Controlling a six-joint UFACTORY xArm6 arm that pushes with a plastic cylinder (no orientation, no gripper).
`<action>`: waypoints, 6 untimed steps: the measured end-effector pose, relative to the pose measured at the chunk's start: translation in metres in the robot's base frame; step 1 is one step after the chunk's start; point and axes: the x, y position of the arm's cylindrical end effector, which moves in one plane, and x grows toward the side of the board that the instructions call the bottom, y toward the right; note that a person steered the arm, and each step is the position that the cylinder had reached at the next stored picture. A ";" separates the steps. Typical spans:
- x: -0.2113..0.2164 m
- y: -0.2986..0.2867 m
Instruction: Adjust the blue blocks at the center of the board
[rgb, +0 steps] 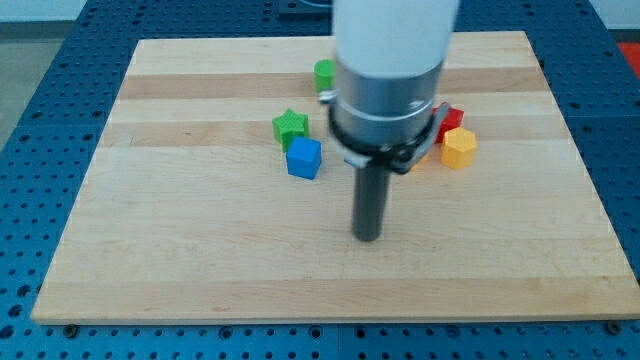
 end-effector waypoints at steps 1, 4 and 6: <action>0.032 -0.057; 0.048 -0.187; -0.004 -0.185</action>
